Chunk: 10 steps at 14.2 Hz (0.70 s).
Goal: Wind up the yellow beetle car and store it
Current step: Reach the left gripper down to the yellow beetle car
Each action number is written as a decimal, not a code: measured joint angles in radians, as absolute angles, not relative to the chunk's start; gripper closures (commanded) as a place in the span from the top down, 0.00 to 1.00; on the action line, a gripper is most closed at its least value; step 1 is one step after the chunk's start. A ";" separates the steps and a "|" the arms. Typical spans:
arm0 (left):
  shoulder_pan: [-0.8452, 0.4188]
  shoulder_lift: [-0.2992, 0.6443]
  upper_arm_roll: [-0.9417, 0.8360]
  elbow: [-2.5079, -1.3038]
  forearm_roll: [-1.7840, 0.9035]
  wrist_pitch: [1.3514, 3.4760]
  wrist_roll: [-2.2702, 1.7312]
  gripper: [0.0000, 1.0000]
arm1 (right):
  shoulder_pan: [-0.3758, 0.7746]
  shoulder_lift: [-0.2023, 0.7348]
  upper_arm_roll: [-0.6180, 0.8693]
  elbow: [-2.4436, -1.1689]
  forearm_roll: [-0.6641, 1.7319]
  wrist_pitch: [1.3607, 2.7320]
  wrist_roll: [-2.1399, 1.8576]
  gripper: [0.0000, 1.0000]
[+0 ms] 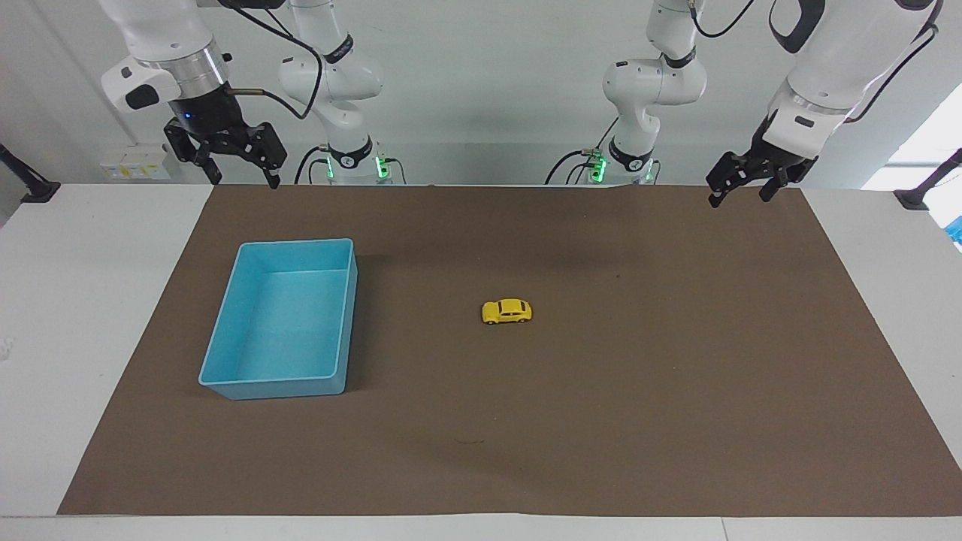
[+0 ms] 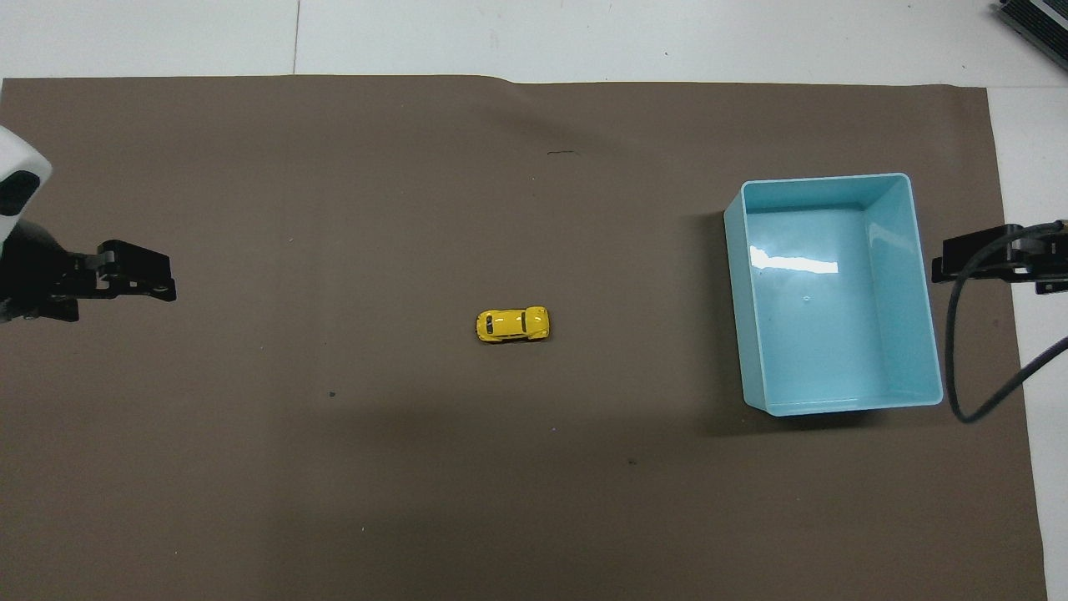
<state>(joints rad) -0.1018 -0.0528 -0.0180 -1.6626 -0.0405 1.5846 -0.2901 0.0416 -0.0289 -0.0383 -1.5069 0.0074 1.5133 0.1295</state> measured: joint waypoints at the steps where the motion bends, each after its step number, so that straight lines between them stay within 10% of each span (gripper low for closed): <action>1: -0.110 -0.051 -0.019 -1.681 -0.047 1.607 -0.346 1.00 | 0.042 -0.029 -0.038 -1.507 0.007 1.513 0.130 1.00; 10: -0.169 -0.044 -0.022 -1.809 -0.090 1.780 -0.968 1.00 | 0.042 -0.029 -0.038 -1.507 0.007 1.513 0.130 1.00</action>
<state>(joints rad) -0.1694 -0.0442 -0.0222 -1.8089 -0.0905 1.7797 -0.9684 0.0416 -0.0290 -0.0383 -1.5069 0.0074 1.5133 0.1295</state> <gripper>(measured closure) 0.000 0.000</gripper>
